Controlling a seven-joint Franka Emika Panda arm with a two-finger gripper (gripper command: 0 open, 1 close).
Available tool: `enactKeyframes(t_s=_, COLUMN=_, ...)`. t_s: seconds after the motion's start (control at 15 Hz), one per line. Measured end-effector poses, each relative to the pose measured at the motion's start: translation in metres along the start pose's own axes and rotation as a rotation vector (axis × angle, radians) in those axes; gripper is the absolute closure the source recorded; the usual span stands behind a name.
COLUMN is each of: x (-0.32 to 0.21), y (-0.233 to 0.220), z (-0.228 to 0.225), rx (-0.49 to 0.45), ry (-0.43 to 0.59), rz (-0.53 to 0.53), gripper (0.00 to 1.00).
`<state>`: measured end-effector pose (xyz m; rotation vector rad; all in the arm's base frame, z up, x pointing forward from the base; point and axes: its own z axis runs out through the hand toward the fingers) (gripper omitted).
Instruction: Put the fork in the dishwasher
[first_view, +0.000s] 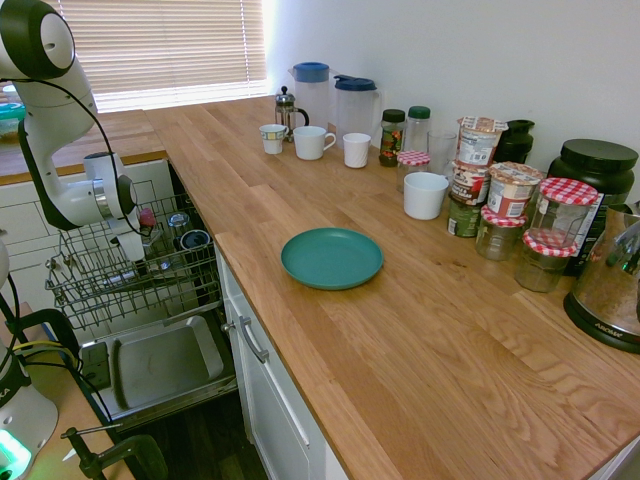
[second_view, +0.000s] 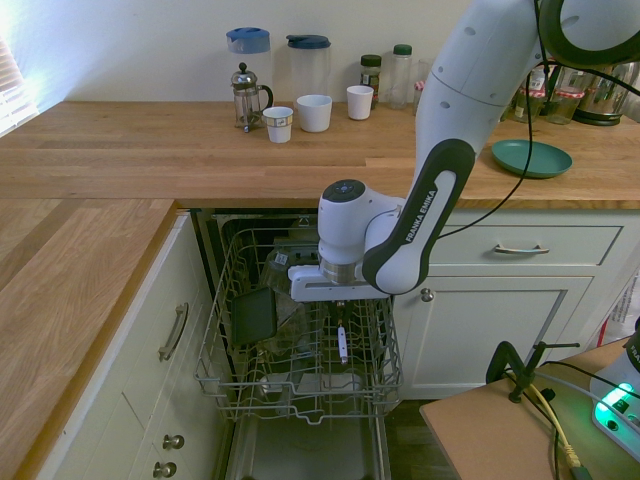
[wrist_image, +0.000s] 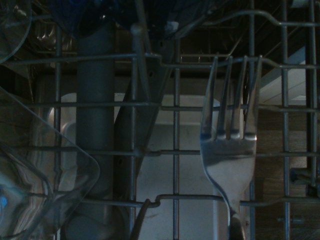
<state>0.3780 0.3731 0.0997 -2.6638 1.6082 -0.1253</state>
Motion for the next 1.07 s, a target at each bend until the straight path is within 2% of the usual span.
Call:
enactKeyframes(t_s=0.53, x=-0.002, y=-0.003, z=-0.009, rx=0.022, ry=0.024, rz=-0.004, gripper=0.0)
enactKeyframes(t_s=1.07, x=-0.007, y=0.007, z=-0.124, rx=0.079, ry=0.069, rz=-0.005, gripper=0.0)
